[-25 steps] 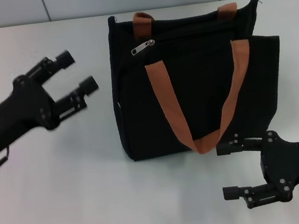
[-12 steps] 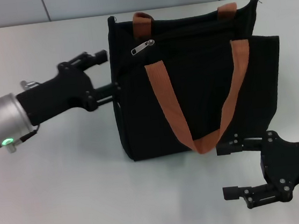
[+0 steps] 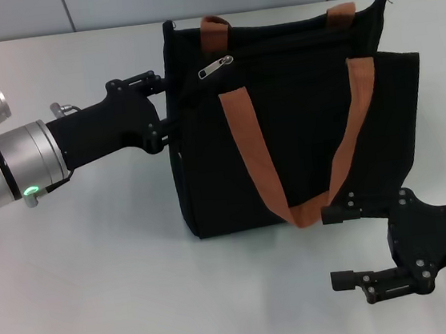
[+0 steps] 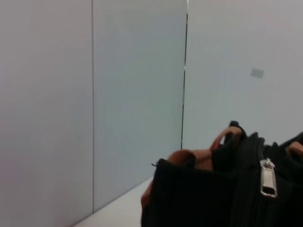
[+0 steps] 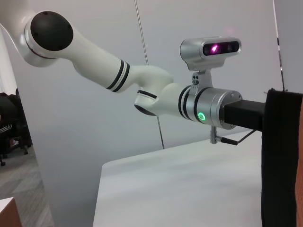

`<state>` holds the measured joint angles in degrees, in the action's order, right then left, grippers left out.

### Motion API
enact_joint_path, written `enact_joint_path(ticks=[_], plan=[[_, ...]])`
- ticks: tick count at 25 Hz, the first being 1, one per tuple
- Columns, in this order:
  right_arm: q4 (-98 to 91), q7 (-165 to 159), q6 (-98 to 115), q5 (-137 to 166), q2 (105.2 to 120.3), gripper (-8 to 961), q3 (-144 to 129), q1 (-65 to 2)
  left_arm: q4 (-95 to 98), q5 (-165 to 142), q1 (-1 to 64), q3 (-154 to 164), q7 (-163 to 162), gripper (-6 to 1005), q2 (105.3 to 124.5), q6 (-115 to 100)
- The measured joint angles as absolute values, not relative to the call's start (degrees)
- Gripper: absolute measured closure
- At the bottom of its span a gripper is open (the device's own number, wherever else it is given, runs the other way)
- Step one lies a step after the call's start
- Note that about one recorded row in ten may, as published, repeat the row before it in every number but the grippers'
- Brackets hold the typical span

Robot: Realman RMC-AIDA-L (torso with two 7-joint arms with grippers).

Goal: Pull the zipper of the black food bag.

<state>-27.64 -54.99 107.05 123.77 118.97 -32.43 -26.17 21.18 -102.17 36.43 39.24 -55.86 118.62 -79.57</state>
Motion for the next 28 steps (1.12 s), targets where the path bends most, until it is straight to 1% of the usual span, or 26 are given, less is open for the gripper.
enact_joint_path(ticks=[3,9,14,17,21,22,24,25,26,28], plan=[[-27.57,-54.88,107.05,123.74,118.94,143,-32.43,-26.34,20.99,-100.77,36.47,39.02,-55.76,278,118.67,-80.01],[-27.66,-54.86,107.05,123.28,118.91,144,-32.36,-26.44,21.08,-99.88,36.19,38.98,-55.54,520,118.74,-81.13],[-27.71,-55.02,107.57,121.84,118.80,144,-32.29,-26.56,20.94,-99.55,36.08,38.97,-54.85,789,118.74,-81.88],[-27.51,-57.15,108.80,119.42,118.45,145,-32.23,-26.95,20.98,-98.87,35.99,39.00,-54.85,956,118.74,-83.85],[-27.67,-64.50,110.66,113.58,117.88,145,-32.24,-28.00,21.34,-98.39,36.04,39.20,-54.85,964,118.74,-87.03],[-27.71,-69.39,111.36,110.73,117.42,145,-32.25,-28.96,21.35,-98.38,36.15,39.22,-54.85,967,118.74,-87.68],[-27.75,-72.23,111.63,109.35,117.19,145,-32.25,-29.60,21.40,-98.37,36.50,39.34,-54.85,971,118.74,-88.92],[-27.95,-77.69,111.70,107.24,116.61,145,-32.25,-31.07,21.45,-98.37,36.63,39.39,-54.85,973,118.74,-89.05],[-27.95,-77.69,111.70,107.24,116.61,146,-32.25,-31.07,21.50,-98.37,36.77,39.46,-54.85,975,118.74,-89.10],[-28.16,-83.41,111.18,106.21,115.87,146,-32.25,-32.98,21.55,-98.37,36.92,39.41,-54.84,977,118.74,-88.76]])
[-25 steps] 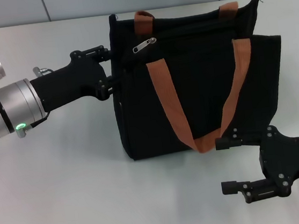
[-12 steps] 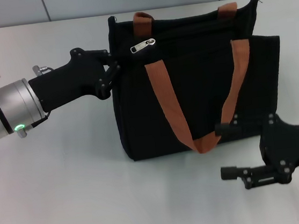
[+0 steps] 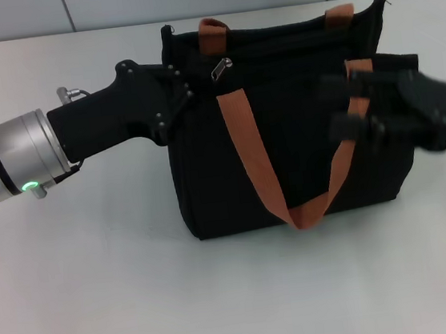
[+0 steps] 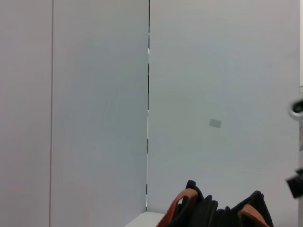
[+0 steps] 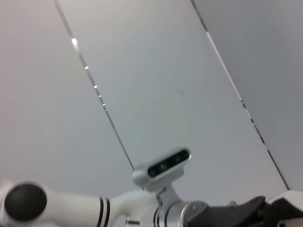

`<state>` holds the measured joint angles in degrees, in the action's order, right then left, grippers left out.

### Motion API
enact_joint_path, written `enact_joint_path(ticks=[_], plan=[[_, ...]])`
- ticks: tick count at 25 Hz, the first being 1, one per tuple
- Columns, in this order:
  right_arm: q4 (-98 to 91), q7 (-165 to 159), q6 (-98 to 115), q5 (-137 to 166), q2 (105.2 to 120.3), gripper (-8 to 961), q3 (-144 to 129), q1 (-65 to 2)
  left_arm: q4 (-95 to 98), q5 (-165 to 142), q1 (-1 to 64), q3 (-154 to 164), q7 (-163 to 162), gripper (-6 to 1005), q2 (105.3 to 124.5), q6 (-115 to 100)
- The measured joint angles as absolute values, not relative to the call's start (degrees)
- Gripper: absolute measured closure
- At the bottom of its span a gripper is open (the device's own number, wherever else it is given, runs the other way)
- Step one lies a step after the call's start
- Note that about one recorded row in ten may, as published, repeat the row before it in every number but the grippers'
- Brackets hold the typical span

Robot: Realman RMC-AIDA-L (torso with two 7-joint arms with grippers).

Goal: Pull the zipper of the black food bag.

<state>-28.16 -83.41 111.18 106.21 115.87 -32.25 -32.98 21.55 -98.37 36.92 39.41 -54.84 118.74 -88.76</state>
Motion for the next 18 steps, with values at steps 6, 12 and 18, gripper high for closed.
enact_joint_path(ticks=[6,12,18], plan=[[-29.34,-95.55,108.55,106.14,114.67,146,-32.84,-38.64,21.50,-96.71,36.72,39.27,-54.68,976,118.80,-89.84],[-30.82,-107.16,101.02,106.26,114.30,147,-37.79,-42.13,21.34,-95.76,37.33,39.54,-54.75,977,118.82,-89.08],[-30.85,-114.52,98.43,106.26,113.72,148,-41.64,-44.41,21.08,-95.60,36.88,39.55,-54.67,977,118.83,-89.38]])
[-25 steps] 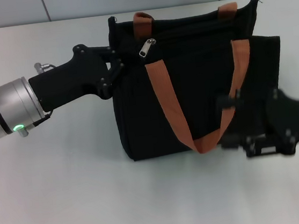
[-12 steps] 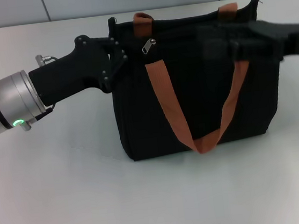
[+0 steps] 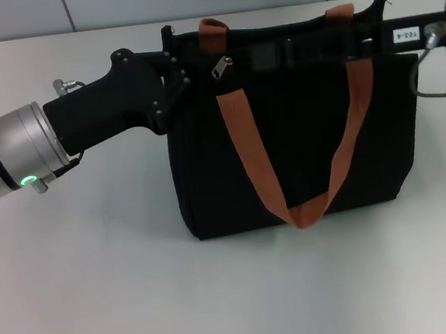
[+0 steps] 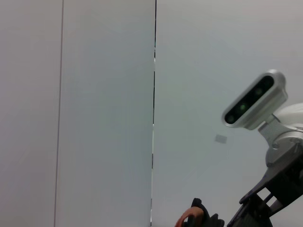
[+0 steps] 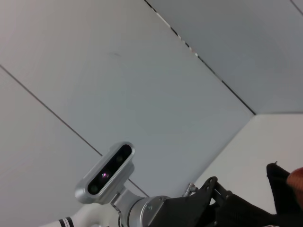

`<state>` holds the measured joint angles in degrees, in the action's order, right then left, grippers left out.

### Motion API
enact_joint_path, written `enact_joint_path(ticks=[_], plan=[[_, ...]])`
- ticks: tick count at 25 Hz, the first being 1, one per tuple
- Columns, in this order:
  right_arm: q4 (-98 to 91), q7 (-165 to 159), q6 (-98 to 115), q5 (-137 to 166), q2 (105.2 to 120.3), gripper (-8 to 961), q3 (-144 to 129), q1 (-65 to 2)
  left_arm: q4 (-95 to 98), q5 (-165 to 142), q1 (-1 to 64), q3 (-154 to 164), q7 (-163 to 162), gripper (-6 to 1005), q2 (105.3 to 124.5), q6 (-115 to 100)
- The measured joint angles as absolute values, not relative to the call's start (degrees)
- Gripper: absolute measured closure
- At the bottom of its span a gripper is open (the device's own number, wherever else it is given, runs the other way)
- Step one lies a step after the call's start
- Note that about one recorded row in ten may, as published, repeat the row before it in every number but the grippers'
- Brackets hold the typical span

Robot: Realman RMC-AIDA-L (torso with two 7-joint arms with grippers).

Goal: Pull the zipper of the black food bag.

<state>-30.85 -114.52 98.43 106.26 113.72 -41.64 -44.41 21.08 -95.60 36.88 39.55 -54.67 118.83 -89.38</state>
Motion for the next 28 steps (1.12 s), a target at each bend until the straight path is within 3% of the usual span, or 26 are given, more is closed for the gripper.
enact_joint_path(ticks=[4,9,20,28], plan=[[-30.80,-120.68,97.85,106.29,113.47,148,-43.63,-46.06,20.97,-95.52,36.50,39.55,-54.53,976,118.83,-89.45],[-30.42,-130.66,95.70,105.96,113.47,311,-43.57,-46.20,20.89,-95.38,36.14,39.47,-54.41,976,118.83,-89.78],[-28.74,-143.18,90.30,106.24,114.92,549,-44.04,-46.98,20.88,-95.35,36.03,39.38,-53.60,976,118.87,-89.76],[-26.11,-144.70,89.32,106.27,115.47,586,-44.03,-48.12,20.82,-95.36,36.24,39.27,-53.41,976,118.99,-89.56]])
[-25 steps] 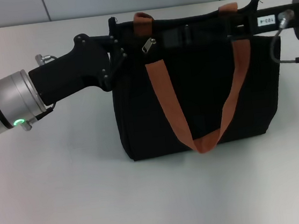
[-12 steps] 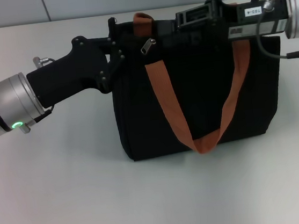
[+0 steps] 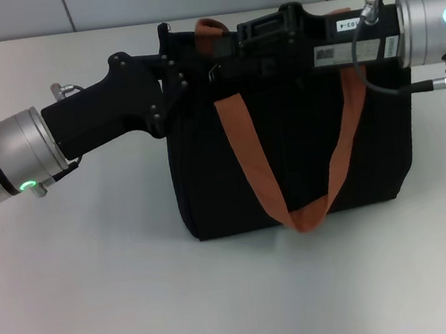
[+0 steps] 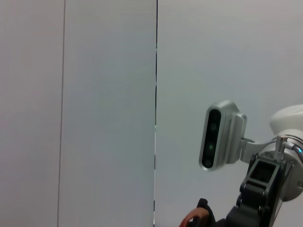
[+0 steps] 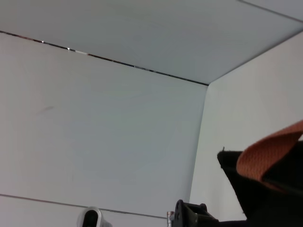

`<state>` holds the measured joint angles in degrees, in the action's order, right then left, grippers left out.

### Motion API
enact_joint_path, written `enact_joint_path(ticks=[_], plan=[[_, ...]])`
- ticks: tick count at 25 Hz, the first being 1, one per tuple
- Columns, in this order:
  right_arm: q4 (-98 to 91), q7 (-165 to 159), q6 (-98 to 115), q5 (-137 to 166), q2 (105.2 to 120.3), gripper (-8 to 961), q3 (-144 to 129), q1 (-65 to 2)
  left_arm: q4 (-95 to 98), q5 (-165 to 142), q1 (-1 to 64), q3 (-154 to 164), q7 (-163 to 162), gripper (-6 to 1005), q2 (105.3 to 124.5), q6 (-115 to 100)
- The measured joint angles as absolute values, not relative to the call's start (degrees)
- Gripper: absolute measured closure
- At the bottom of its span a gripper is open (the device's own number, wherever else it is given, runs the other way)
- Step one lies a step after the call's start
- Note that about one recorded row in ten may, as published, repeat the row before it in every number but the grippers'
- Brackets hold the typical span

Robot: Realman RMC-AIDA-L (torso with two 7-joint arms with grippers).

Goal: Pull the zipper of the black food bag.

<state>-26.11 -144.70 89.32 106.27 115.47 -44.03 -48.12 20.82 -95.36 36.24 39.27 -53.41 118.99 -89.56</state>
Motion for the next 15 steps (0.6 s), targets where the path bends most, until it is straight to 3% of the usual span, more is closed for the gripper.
enact_joint_path(ticks=[5,15], plan=[[-25.83,-145.50,88.66,106.27,116.00,586,-44.07,-47.77,20.82,-94.95,35.93,39.09,-53.06,976,119.00,-89.83],[-26.55,-146.69,88.85,106.35,115.05,587,-44.13,-46.93,20.83,-93.92,35.33,39.24,-52.82,976,118.94,-89.91]])
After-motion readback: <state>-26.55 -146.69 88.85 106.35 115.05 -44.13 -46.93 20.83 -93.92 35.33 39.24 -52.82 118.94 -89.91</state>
